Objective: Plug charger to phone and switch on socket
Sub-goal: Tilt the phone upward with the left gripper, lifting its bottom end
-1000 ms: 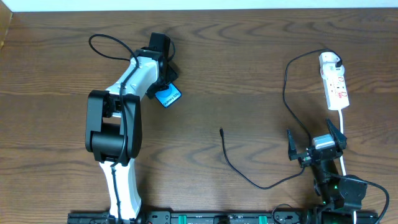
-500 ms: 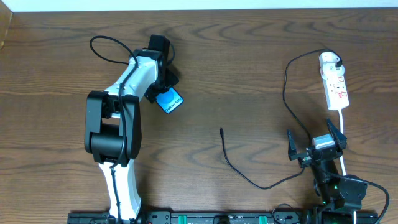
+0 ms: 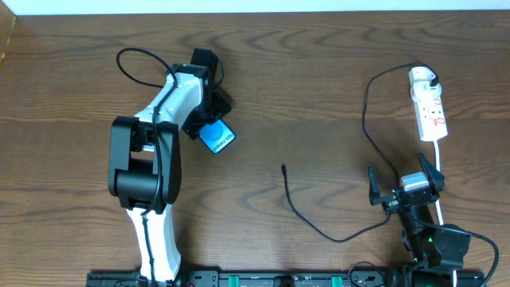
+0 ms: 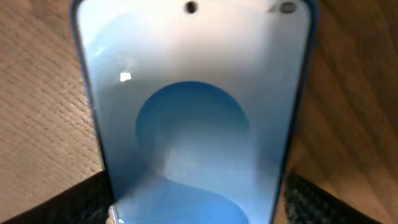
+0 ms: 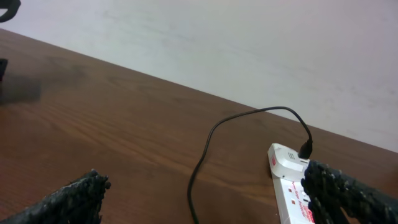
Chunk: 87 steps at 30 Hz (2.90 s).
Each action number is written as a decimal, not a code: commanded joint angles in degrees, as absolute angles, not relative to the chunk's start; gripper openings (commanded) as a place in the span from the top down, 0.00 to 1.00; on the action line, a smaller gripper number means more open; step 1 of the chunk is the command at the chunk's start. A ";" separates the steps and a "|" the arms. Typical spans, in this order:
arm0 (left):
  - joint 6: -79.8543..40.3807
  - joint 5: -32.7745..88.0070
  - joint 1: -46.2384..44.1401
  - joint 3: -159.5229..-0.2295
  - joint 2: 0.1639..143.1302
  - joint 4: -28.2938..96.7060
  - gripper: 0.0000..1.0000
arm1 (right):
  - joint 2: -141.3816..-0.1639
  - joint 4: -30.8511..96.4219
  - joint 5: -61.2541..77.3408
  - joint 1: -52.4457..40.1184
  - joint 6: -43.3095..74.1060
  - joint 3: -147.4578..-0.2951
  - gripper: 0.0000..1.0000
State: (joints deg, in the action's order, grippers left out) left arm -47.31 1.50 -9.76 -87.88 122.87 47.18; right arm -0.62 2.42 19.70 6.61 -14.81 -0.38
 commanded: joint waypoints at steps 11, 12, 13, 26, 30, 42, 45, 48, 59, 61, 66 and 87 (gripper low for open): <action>-48.82 3.70 -9.74 -86.83 124.36 47.51 0.02 | -0.38 2.79 19.66 6.33 -15.46 -0.32 0.01; -48.82 3.90 -9.74 -86.83 124.36 47.51 0.02 | -0.38 2.76 19.66 6.33 -15.46 -0.32 0.01; -48.82 3.95 -9.74 -86.83 124.36 47.53 0.02 | -0.38 2.76 19.66 6.33 -15.46 -0.32 0.01; -49.71 4.08 -8.99 -86.46 124.36 47.72 0.02 | -0.38 2.76 19.64 6.33 -15.46 -0.32 0.01; -50.26 5.04 -7.86 -86.46 124.36 47.70 0.02 | -0.38 2.79 19.66 6.33 -15.46 -0.32 0.01; -50.26 5.82 -7.64 -86.46 124.36 47.77 0.01 | -0.38 2.76 19.66 6.33 -15.46 -0.32 0.01; -50.26 5.82 -7.64 -86.46 124.36 47.75 0.06 | -0.38 2.76 19.66 6.33 -15.46 -0.32 0.01; -50.24 5.78 -7.62 -86.46 124.36 47.72 0.07 | -0.38 2.76 19.66 6.33 -15.46 -0.32 0.01; -50.02 5.80 -7.62 -86.46 124.36 47.72 0.17 | -0.38 2.76 19.66 6.33 -15.46 -0.32 0.01; -50.02 5.80 -7.62 -86.46 124.36 47.72 0.18 | -0.38 2.76 19.66 6.33 -15.46 -0.32 0.01; -50.04 5.80 -7.62 -86.46 124.36 47.72 0.21 | -0.38 2.76 19.66 6.33 -15.46 -0.32 0.01; -50.02 5.78 -7.62 -86.46 124.36 47.70 0.46 | -0.38 2.76 19.66 6.33 -15.46 -0.32 0.01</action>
